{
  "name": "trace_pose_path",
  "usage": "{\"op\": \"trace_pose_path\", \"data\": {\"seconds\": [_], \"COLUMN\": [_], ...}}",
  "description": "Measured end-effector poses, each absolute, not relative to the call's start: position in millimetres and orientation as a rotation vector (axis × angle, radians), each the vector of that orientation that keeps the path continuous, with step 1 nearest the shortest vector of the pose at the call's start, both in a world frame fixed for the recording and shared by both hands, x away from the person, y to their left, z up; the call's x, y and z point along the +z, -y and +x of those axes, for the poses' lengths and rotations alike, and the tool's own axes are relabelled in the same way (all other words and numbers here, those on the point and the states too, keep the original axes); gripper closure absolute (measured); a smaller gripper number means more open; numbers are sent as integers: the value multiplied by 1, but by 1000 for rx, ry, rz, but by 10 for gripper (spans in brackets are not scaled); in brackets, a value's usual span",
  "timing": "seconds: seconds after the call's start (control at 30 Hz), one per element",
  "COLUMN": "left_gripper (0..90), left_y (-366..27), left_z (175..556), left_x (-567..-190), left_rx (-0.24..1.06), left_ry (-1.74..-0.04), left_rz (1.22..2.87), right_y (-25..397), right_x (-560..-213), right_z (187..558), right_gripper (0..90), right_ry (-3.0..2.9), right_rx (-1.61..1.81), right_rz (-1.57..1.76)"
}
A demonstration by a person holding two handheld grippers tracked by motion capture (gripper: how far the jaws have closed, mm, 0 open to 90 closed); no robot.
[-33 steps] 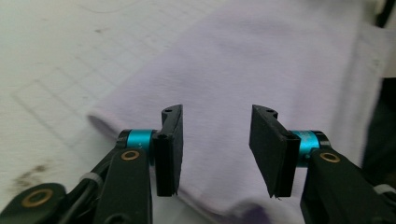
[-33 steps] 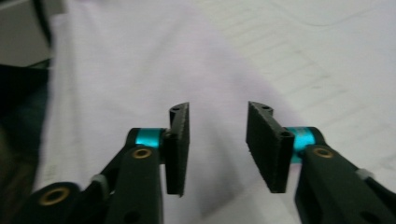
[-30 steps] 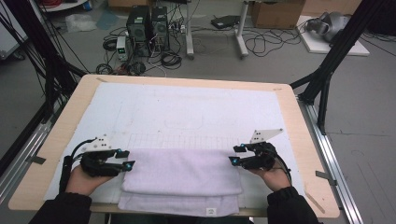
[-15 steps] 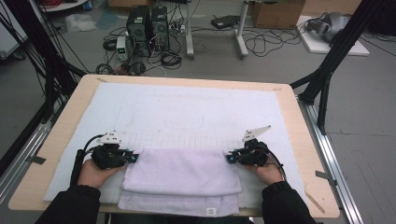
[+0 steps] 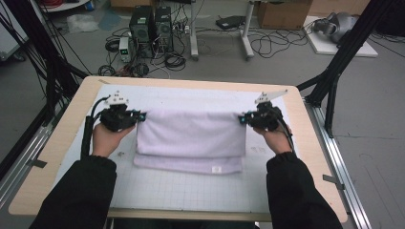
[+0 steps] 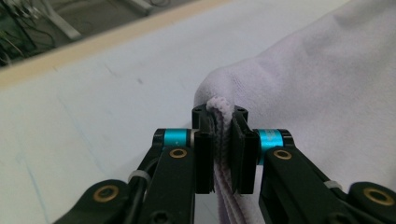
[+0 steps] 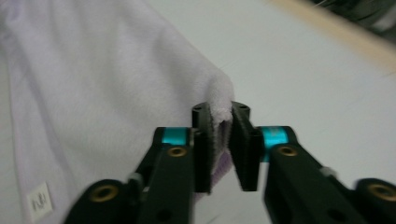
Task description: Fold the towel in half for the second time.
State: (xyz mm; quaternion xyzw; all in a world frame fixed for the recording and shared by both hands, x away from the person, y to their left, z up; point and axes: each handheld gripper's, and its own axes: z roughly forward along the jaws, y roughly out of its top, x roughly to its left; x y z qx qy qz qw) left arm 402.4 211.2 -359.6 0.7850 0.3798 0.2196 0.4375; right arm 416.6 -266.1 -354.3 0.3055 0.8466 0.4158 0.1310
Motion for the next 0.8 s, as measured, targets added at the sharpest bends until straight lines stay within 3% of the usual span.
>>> {"op": "trace_pose_path", "data": {"seconds": [0.03, 0.07, 0.2, 0.5, 0.8], "left_gripper": [592, 527, 533, 541, 549], "left_y": [-210, -213, -216, -212, -209], "left_z": [409, 412, 406, 366, 361], "left_x": [-359, -361, -375, -411, -431], "left_rx": [578, 557, 497, 354, 295], "left_ry": [-1004, -1028, -996, -871, -856], "left_rz": [1948, 1939, 1978, 2036, 2096], "right_y": [268, 272, 276, 268, 266], "right_x": [-349, -348, -367, -400, -418], "right_z": [427, 433, 433, 394, 378], "right_gripper": [541, 539, 510, 580, 579], "right_ry": [-2374, -2343, -2408, -2535, -2597], "right_rx": [1195, 1220, 1265, 1245, 1232], "right_rz": [931, 989, 1030, 914, 912]}}
